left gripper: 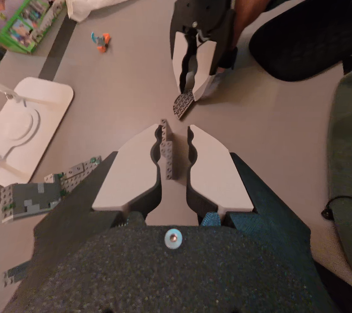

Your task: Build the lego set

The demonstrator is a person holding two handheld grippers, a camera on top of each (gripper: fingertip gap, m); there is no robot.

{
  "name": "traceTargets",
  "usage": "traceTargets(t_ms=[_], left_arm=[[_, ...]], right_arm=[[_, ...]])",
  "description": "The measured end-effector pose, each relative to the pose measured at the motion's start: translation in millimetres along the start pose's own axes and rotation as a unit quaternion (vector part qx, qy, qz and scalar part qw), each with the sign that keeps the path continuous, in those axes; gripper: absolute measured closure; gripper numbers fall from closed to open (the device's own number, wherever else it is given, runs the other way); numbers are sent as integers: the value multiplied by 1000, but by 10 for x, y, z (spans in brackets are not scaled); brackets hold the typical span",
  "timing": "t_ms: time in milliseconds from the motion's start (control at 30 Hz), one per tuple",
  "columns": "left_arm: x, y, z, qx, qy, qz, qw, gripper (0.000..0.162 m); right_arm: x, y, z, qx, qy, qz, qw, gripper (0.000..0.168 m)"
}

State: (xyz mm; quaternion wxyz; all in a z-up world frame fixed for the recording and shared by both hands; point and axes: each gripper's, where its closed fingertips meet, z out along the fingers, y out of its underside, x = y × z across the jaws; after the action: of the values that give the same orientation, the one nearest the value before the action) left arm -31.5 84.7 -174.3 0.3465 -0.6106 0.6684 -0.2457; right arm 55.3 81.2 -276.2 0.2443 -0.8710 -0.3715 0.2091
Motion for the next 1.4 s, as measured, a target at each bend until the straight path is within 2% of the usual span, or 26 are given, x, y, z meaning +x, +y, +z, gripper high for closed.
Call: traceTargets(t_ms=[67,167,300,467,500,533,567,633,667,700,767,833,900,967,1000,1033,1133,1300,1400], left_arm=[[164,-99,19,15,4,29,999,137],[478,-155,165,13,17,93,995,135],[783,-85,393,-14,33,172,984,131],[934,-136,424,3,51,181,982,152],[932,-165,398,13,54,168,984,156],[950,-193,365,28,71,142,987,158],[929,-232,330,50,80,107,990,158],[894,-294,236,99,111,29,988,158],[893,-339,176,128,140,-24,982,158],[900,-399,107,160,179,-83,967,158],[899,-555,-59,234,261,-187,918,158],[842,-651,-150,286,313,-263,867,158],[826,-685,-158,306,352,-313,827,158],[867,-697,-140,311,379,-331,806,158],[874,-707,-139,315,384,-338,799,158],[853,-708,-131,318,379,-343,799,158],[836,-629,-57,293,339,-321,834,156],[726,-463,31,222,190,-207,933,146],[779,-371,124,157,134,-120,971,145]], right_arm=[[-164,44,-84,-5,-90,51,995,140],[-535,25,-301,-10,-244,134,961,140],[-855,51,-500,-43,-317,142,937,140],[-1080,3,-682,-40,-354,129,926,140],[-1084,-24,-713,-22,-355,118,927,140],[-1080,-82,-765,11,-362,107,926,148],[-1071,-153,-840,51,-370,93,923,147],[-1017,-272,-984,145,-354,37,923,131],[-974,-310,-1024,192,-319,-2,928,125],[-961,-335,-1060,236,-281,-48,929,122],[-1010,-411,-1130,318,-215,-114,916,122],[-1117,-486,-1141,365,-173,-146,903,125],[-1223,-564,-1144,393,-147,-166,892,133],[-1293,-640,-1189,412,-153,-159,884,143],[-1281,-660,-1190,408,-160,-144,887,153],[-1268,-664,-1187,398,-172,-126,893,155],[-1218,-617,-1109,353,-193,-61,914,161],[-1085,-456,-946,276,-187,46,941,164],[-1120,-456,-946,266,-201,93,938,164]])
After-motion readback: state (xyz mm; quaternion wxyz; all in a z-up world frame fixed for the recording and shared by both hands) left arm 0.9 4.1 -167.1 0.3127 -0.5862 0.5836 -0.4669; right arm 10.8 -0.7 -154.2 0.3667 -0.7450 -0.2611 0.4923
